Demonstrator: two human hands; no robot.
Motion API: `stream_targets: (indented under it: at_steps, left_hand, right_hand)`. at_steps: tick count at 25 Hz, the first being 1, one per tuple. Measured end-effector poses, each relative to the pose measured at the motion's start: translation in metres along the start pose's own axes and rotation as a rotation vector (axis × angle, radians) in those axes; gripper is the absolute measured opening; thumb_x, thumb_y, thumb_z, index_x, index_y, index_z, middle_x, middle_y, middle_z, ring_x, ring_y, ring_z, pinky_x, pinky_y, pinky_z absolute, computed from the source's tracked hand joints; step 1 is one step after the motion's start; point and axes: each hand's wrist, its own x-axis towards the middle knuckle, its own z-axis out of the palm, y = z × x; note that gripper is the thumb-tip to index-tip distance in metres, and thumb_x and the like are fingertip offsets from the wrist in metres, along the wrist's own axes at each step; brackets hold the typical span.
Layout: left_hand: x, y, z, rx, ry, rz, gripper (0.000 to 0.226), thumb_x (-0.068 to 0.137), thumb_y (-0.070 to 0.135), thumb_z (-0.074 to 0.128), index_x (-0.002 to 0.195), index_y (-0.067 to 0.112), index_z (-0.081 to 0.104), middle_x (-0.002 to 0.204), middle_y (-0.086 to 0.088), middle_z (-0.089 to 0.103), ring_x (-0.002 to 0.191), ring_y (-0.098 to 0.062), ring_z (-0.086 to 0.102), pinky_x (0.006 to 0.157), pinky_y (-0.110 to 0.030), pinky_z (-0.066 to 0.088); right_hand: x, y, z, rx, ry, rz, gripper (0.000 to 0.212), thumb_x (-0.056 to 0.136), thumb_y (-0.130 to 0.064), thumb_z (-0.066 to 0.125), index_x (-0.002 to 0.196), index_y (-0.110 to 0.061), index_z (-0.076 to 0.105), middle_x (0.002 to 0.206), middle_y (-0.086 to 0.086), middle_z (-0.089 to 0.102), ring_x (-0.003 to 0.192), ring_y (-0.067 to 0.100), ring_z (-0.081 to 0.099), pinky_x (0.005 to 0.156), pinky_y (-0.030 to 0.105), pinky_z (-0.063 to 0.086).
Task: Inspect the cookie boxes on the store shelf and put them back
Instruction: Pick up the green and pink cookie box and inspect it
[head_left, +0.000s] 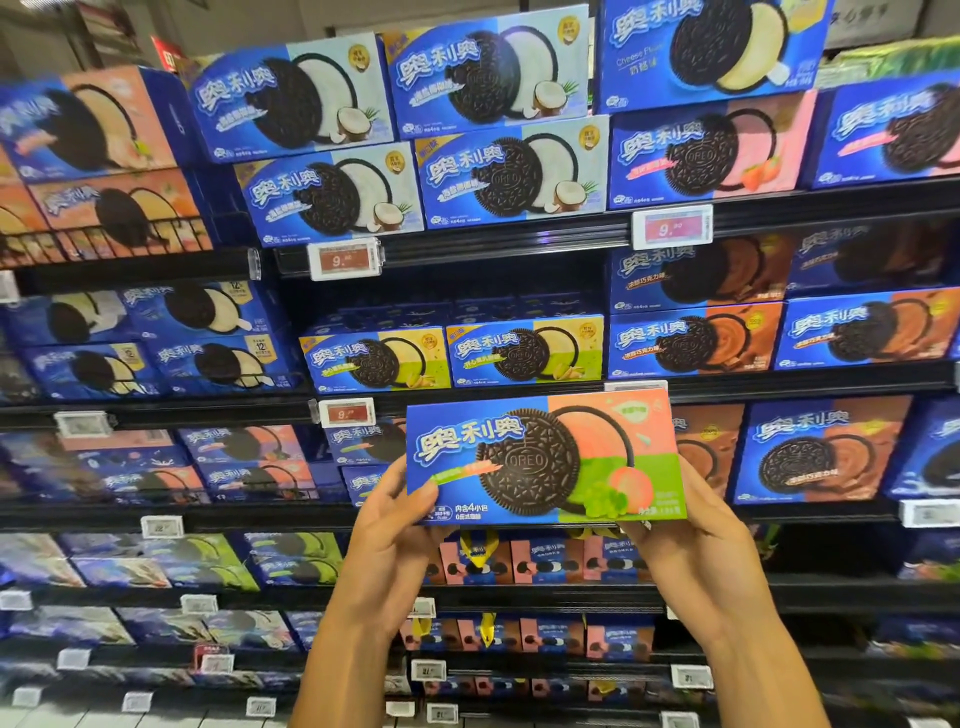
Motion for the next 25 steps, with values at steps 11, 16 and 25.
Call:
stream_targets:
  at_steps: [11, 16, 25]
  left_hand:
    - [-0.01, -0.009, 0.046, 0.484, 0.186, 0.333, 0.062, 0.067, 0.021, 0.088, 0.119, 0.039, 0.06, 0.113, 0.017, 0.073, 0.102, -0.008, 0.07, 0.077, -0.02, 0.057]
    - [-0.018, -0.025, 0.077, 0.816, 0.093, 0.344, 0.076, 0.072, 0.028, 0.086, 0.133, 0.051, 0.046, 0.128, 0.03, 0.058, 0.116, 0.004, 0.058, 0.09, -0.019, 0.053]
    - [-0.021, -0.01, 0.076, 0.727, -0.01, 0.453, 0.03, 0.089, 0.022, 0.063, 0.113, 0.039, 0.069, 0.119, 0.011, 0.07, 0.116, -0.008, 0.062, 0.094, -0.029, 0.053]
  right_hand:
    - [-0.011, 0.007, 0.04, -0.706, 0.231, -0.251, 0.04, 0.098, -0.027, 0.061, 0.137, -0.033, 0.057, 0.138, -0.017, 0.06, 0.126, -0.002, 0.054, 0.107, 0.025, 0.044]
    - [-0.017, 0.02, 0.06, -0.596, -0.019, -0.056, 0.083, 0.072, -0.068, 0.071, 0.146, -0.038, 0.046, 0.15, -0.015, 0.05, 0.137, 0.006, 0.048, 0.116, 0.04, 0.039]
    - [-0.009, 0.013, 0.026, -0.077, 0.076, 0.069, 0.047, 0.083, -0.048, 0.06, 0.119, -0.021, 0.075, 0.127, 0.015, 0.07, 0.103, 0.025, 0.071, 0.088, 0.039, 0.055]
